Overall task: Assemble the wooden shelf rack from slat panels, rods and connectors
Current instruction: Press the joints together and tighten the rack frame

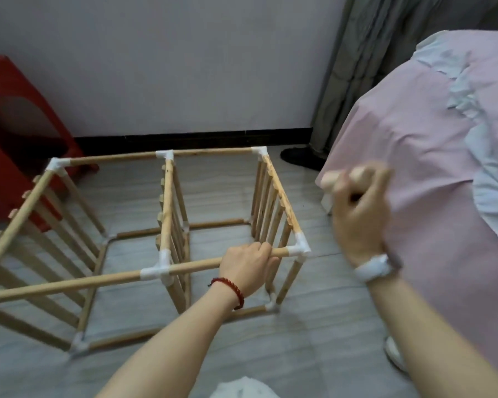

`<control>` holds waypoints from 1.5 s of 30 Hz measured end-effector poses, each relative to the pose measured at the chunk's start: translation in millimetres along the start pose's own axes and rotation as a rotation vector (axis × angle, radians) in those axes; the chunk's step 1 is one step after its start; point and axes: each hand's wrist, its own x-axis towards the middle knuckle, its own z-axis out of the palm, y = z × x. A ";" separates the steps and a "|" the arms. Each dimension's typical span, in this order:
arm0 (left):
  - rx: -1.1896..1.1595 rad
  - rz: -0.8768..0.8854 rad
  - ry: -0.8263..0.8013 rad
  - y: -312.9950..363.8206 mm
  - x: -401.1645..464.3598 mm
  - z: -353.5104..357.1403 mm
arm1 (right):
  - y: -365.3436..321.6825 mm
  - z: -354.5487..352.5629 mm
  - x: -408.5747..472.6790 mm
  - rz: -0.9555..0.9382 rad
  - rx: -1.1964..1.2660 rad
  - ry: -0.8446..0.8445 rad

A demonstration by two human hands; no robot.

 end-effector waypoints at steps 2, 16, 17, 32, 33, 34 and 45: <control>0.005 -0.007 0.004 2.6 1.1 1.5 | 16.2 17.2 -45.0 0.014 -0.374 -0.452; -0.022 0.025 0.158 0.2 -0.5 -6.4 | 13.1 22.8 0.9 0.023 -0.187 -0.292; -0.012 0.030 0.169 -0.5 -2.3 -7.0 | 9.1 20.7 12.0 0.019 -0.093 -0.129; 0.091 -0.043 0.077 -65.3 -60.0 -42.1 | 21.6 27.6 -57.9 0.254 -0.335 -0.607; 0.092 -0.077 0.006 -78.9 -67.4 -47.9 | 20.8 32.4 -55.2 0.222 -0.343 -0.615; 0.098 -0.115 -0.072 -94.7 -76.3 -51.1 | 13.1 38.7 -48.3 0.164 -0.332 -0.615; 0.136 -0.359 -0.227 -198.9 -158.2 -76.9 | -97.4 108.5 -56.7 -0.100 -0.169 -0.993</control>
